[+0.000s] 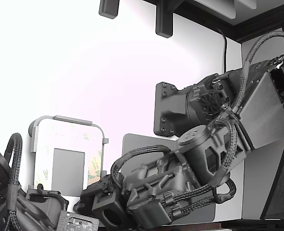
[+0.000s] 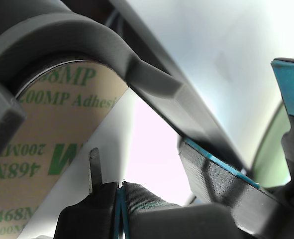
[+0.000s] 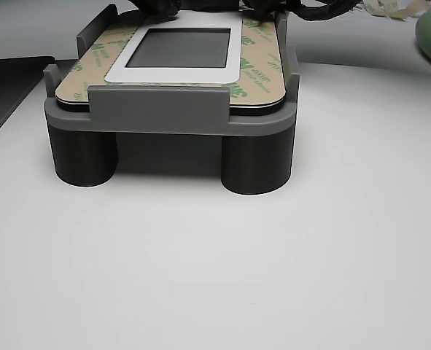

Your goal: Peel off protective film from adhesive tape.

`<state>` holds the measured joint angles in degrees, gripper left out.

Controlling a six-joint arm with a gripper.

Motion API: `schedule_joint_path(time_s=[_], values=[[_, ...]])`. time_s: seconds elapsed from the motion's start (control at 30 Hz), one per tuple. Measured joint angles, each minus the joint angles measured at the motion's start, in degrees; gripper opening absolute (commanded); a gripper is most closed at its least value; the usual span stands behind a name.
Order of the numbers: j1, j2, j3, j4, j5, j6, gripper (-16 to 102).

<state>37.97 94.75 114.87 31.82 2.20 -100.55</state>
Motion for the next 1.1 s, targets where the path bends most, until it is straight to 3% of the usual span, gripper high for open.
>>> schedule_joint_path(time_s=[1.1], values=[[0.0,0.8,2.5,-2.4,-0.6,-1.7,-11]])
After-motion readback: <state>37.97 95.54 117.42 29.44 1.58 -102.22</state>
